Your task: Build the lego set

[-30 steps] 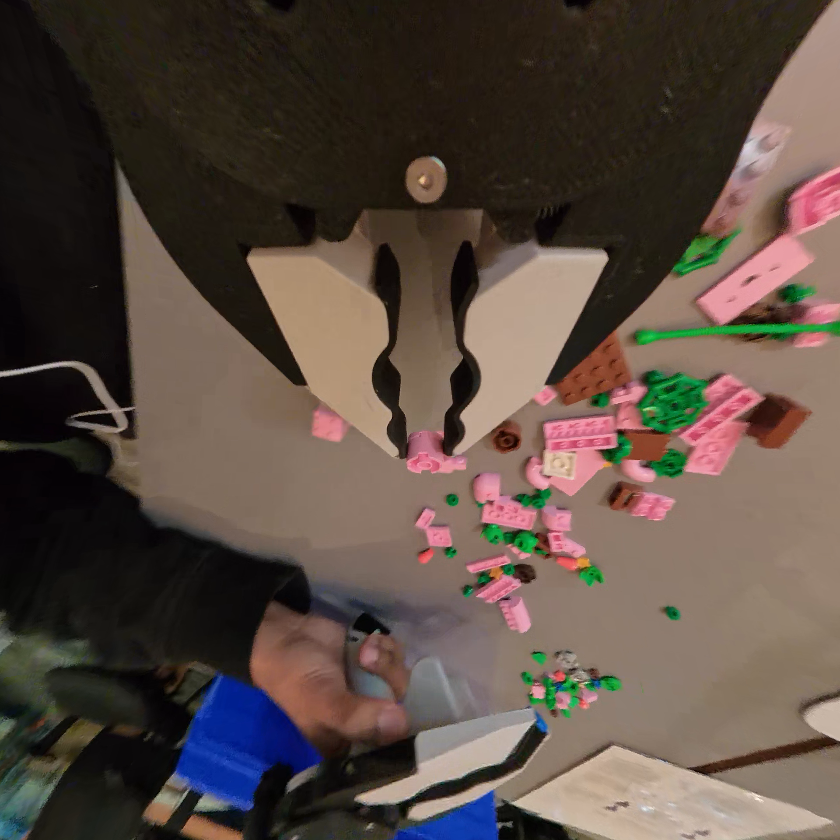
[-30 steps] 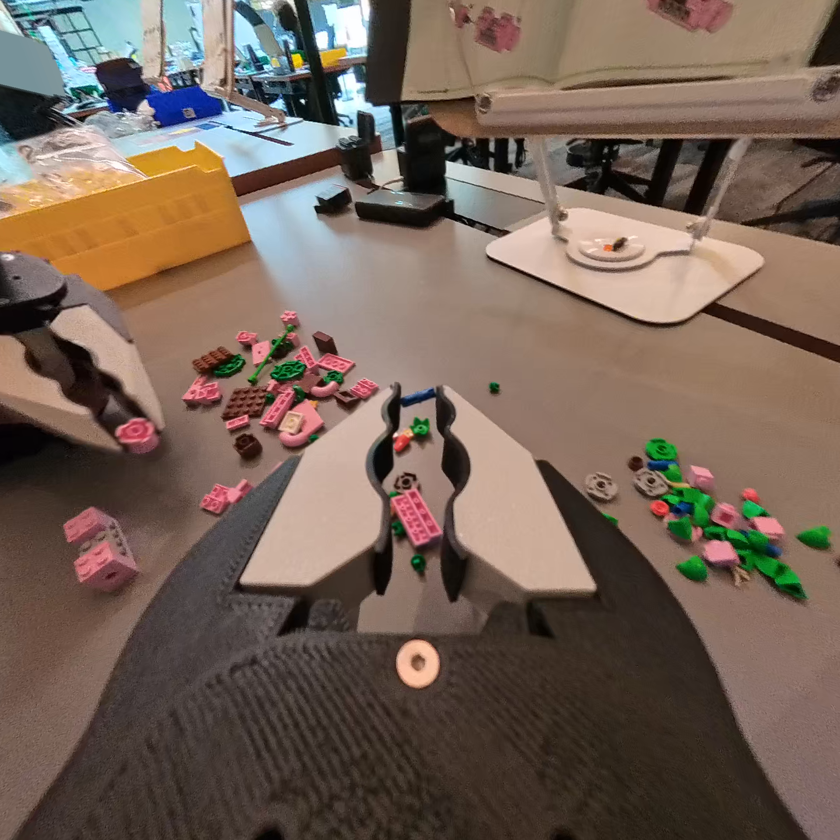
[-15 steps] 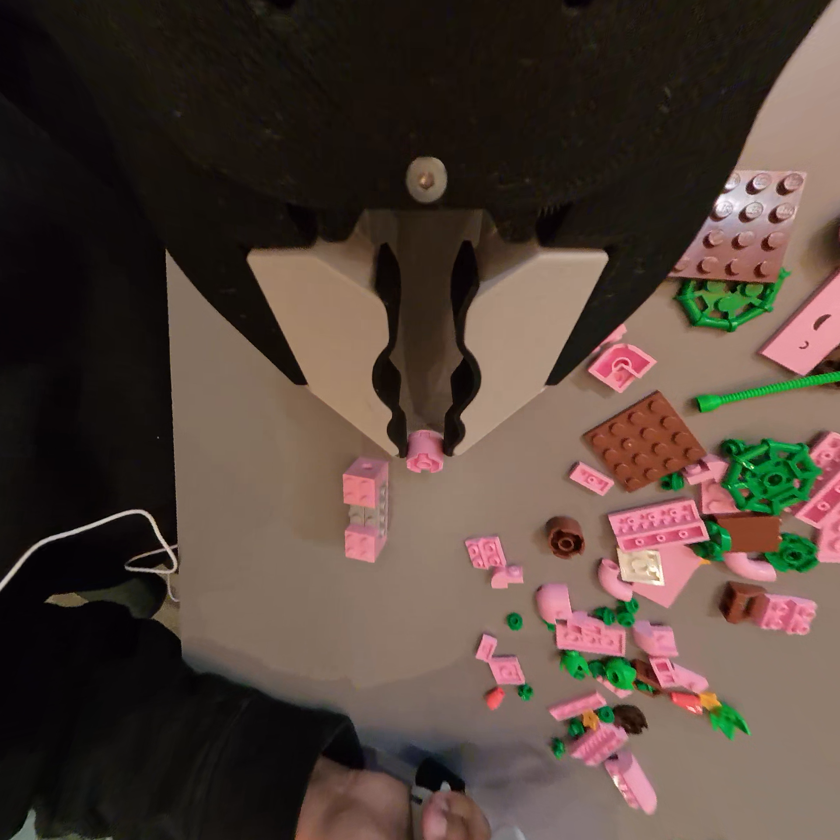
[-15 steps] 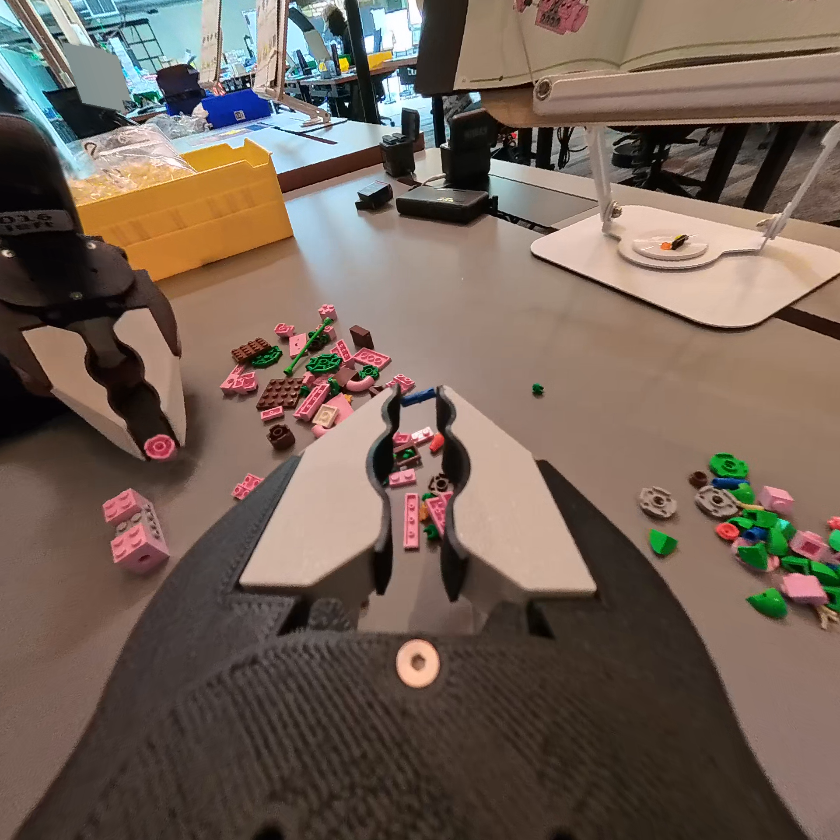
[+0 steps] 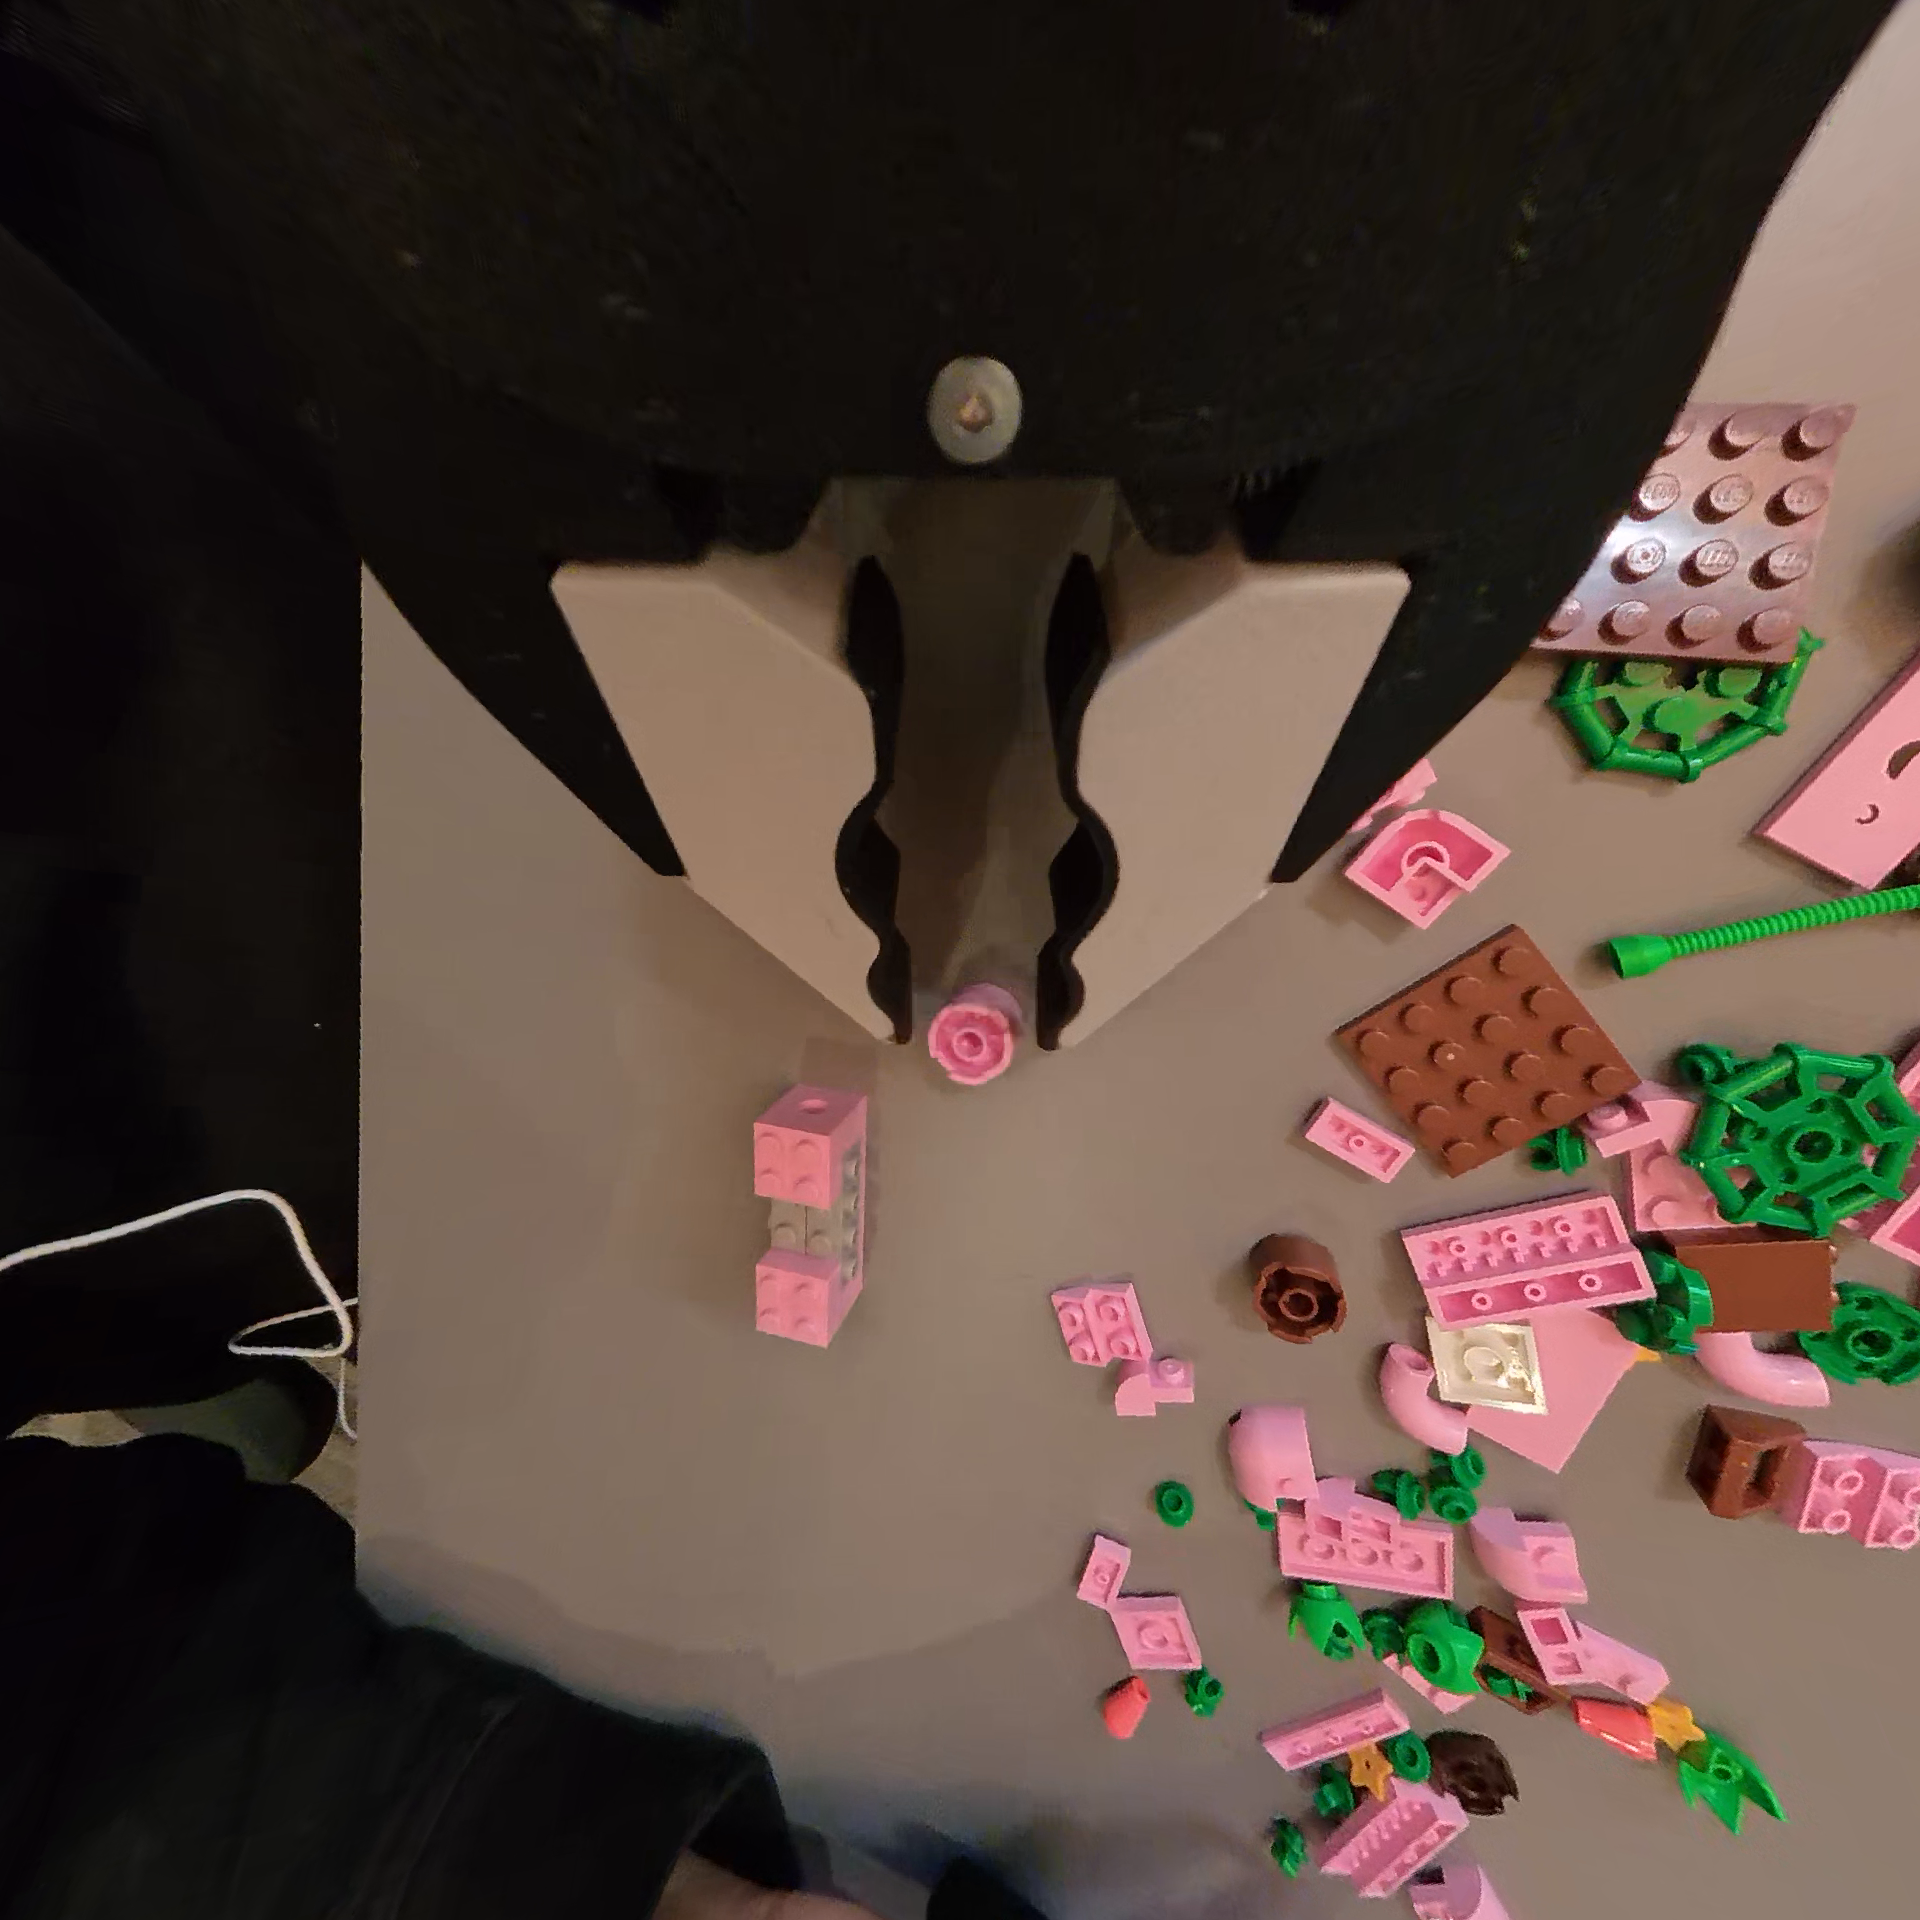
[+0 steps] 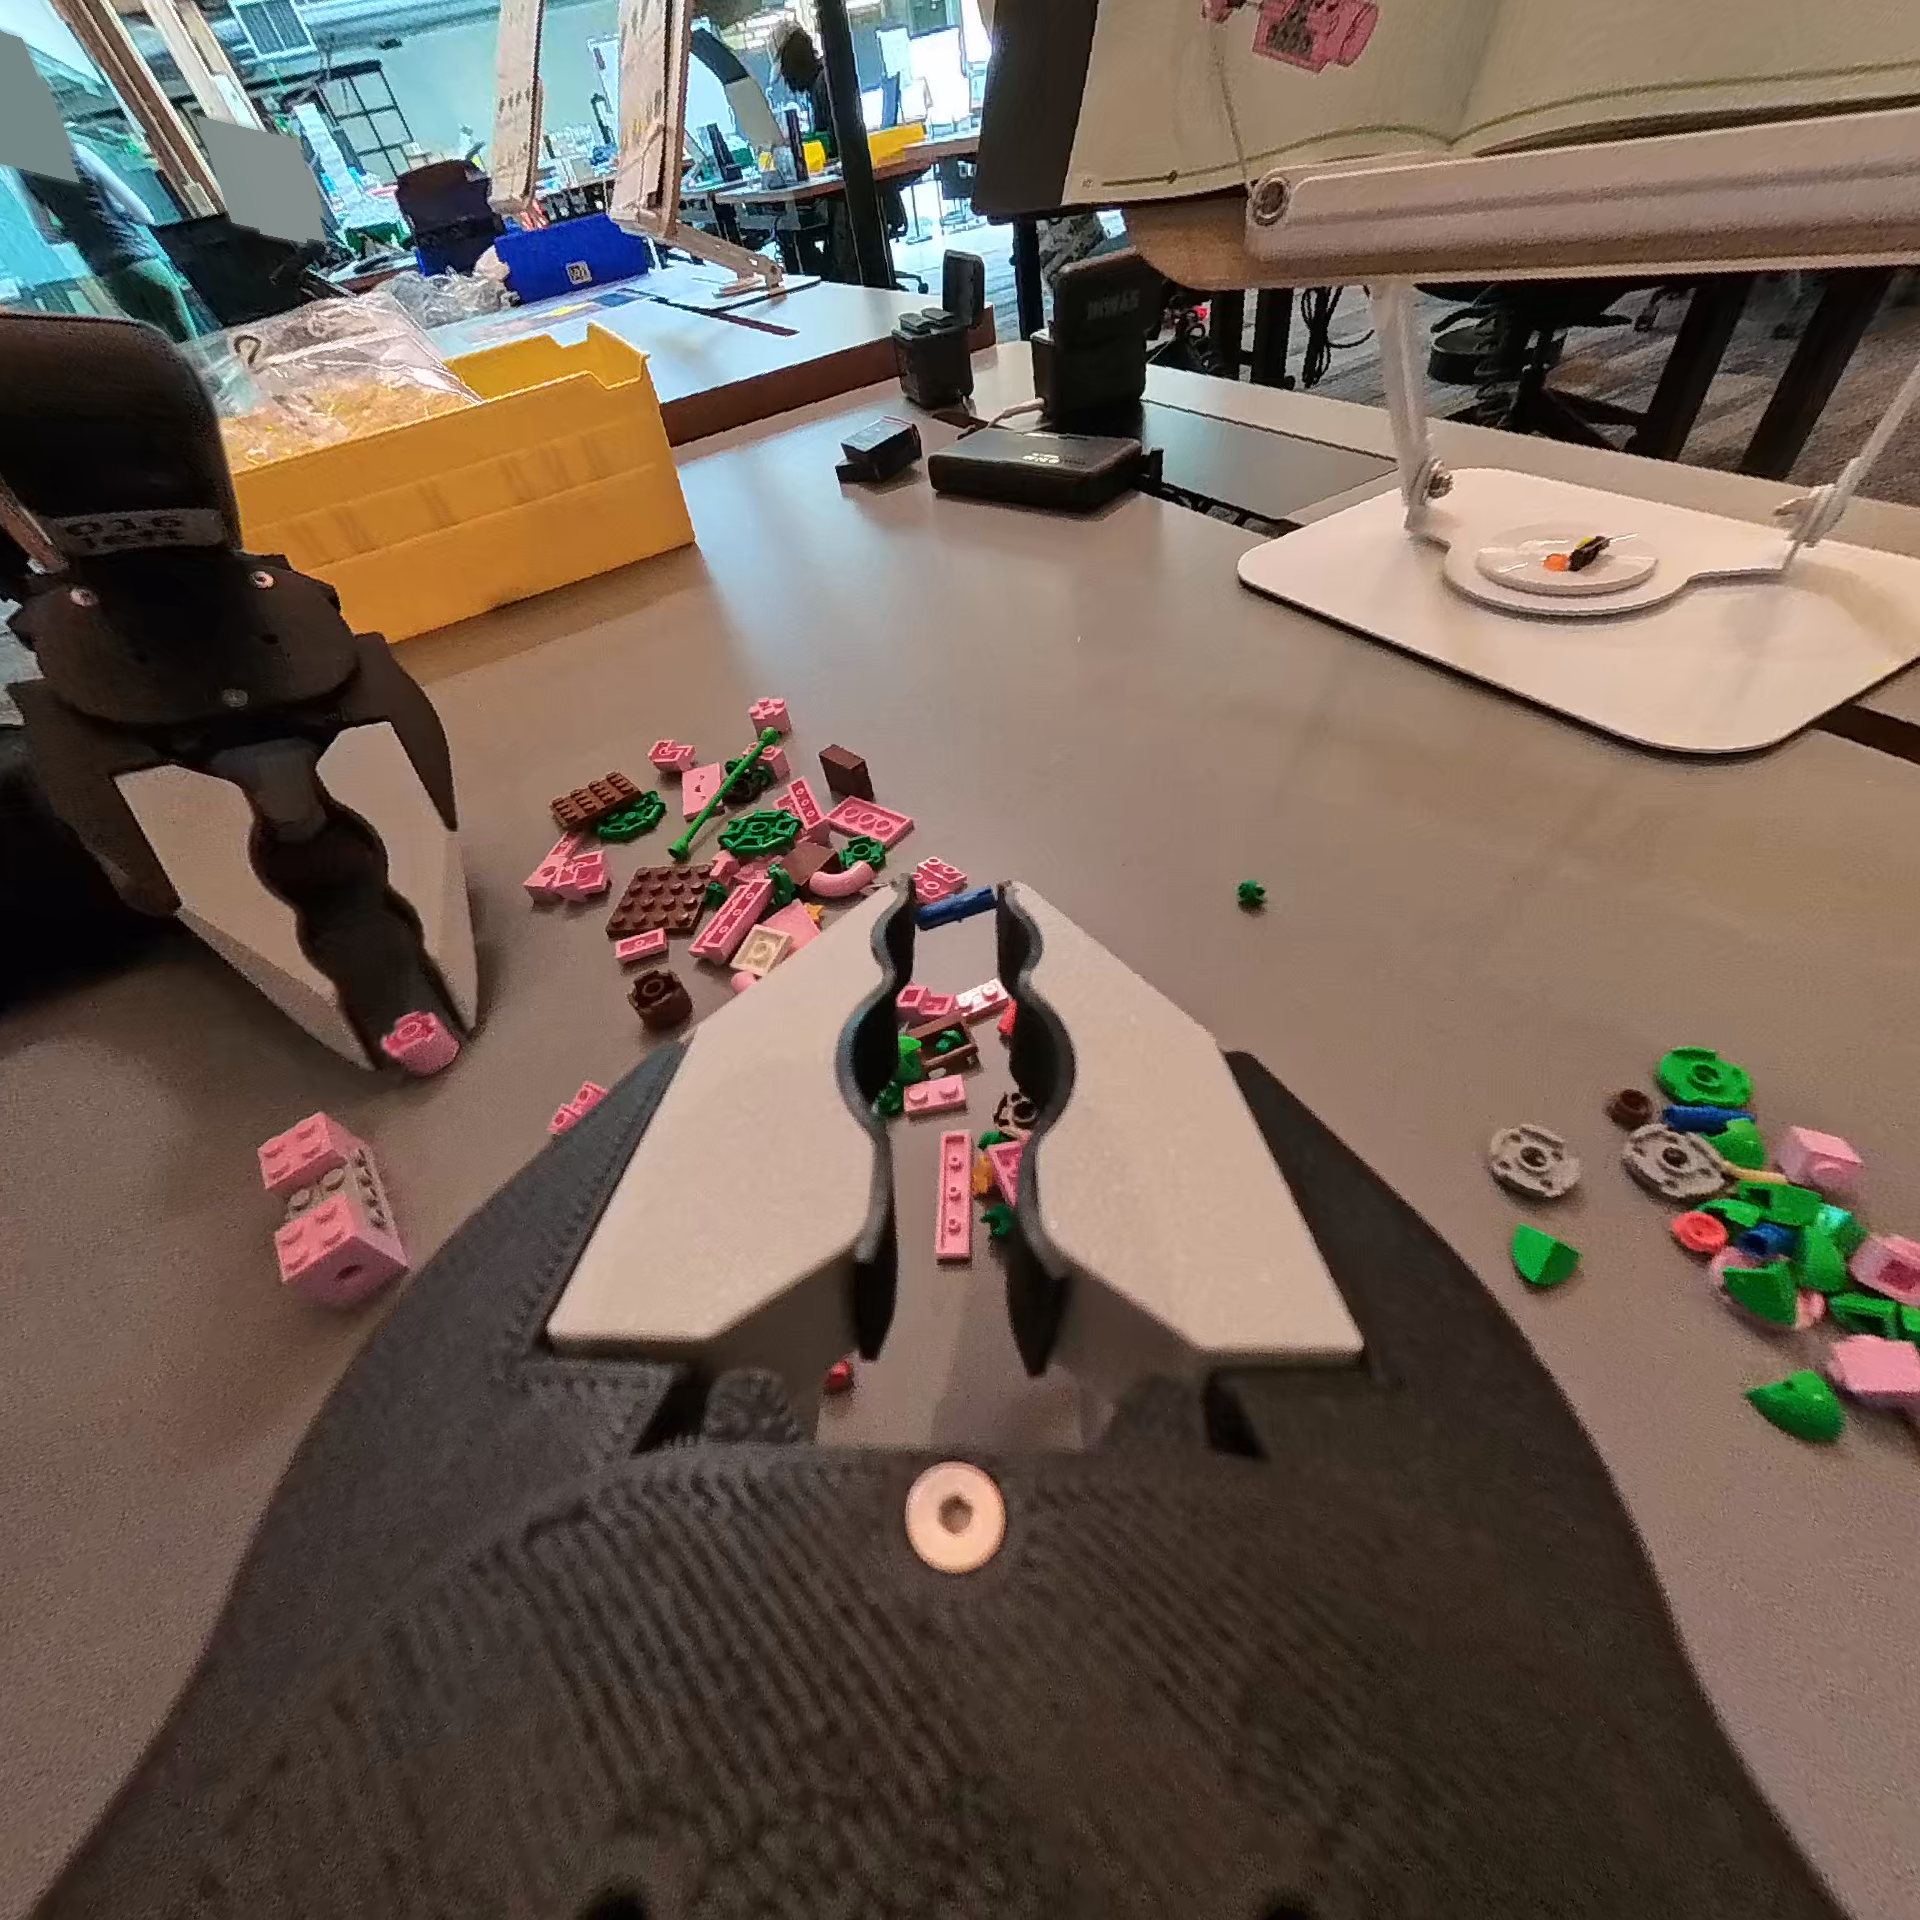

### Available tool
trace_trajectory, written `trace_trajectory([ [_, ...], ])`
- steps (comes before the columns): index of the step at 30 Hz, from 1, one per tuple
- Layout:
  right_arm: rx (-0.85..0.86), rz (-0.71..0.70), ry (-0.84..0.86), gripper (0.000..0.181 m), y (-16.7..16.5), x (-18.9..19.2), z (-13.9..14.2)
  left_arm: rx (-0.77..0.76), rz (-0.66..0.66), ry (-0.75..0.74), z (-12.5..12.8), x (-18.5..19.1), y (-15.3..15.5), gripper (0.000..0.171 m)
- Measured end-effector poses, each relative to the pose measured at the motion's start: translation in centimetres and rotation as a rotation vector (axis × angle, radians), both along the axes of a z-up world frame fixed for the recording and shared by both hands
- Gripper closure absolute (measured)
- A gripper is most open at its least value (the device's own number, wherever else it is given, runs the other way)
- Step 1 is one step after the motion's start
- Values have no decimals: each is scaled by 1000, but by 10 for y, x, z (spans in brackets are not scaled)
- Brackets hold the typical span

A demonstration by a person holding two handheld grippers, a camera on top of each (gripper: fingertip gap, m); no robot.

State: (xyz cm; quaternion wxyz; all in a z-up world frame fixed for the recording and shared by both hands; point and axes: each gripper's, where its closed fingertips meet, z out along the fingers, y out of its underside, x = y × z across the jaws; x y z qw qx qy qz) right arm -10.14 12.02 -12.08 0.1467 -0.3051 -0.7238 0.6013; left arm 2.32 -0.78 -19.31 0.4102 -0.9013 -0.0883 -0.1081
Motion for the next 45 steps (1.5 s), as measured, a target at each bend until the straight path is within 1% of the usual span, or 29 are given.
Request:
trace_trajectory([
  [3,-2,6,18,168,-1,2,3,65,3,-29,9,-1,0,138],
  [5,-4,15,29,168,-6,5,7,175,37,-19,26,-9,0,134],
  [6,-16,29,30,168,-11,8,11,242,70,16,37,-16,0,135],
  [8,-85,94,10,168,-30,22,22,340,146,141,57,-29,-2,137],
  [10,-214,204,-39,168,-57,44,37,391,203,301,72,-36,-4,142],
  [12,-352,320,-116,168,-83,67,48,430,227,431,86,-35,-3,146],
  [14,-429,405,-197,168,-104,84,49,461,210,500,96,-26,0,156],
  [15,-435,439,-224,168,-112,90,47,474,198,542,101,-21,0,166],
  [16,-422,461,-240,168,-119,95,42,483,195,599,107,-18,0,171],
  [18,-377,468,-239,168,-127,99,33,478,177,700,110,-12,0,171],
  [19,-362,467,-233,168,-129,100,30,464,162,725,108,-9,2,171],
  [20,-360,470,-230,168,-131,101,30,441,147,730,104,-8,5,171],
  [22,-370,464,-237,168,-130,100,30,398,148,730,96,-10,8,166],
  [24,-389,471,-246,168,-128,100,32,389,168,734,95,-13,8,158],
  [25,-408,477,-256,168,-128,100,34,389,170,734,95,-14,8,157],
  [30,-411,507,-306,168,-134,105,29,396,178,803,99,-13,8,157],
  [32,-437,521,-335,168,-135,106,29,396,158,848,100,-10,8,165],
  [35,-471,541,-372,168,-135,107,30,398,156,890,100,-9,9,167],
  [37,-481,551,-387,168,-135,108,30,409,151,871,100,-8,9,167],
  [42,-532,592,-417,168,-135,111,35,483,140,745,105,-4,8,167],
  [45,-542,599,-407,167,-136,112,38,521,137,681,108,-3,7,168],
])
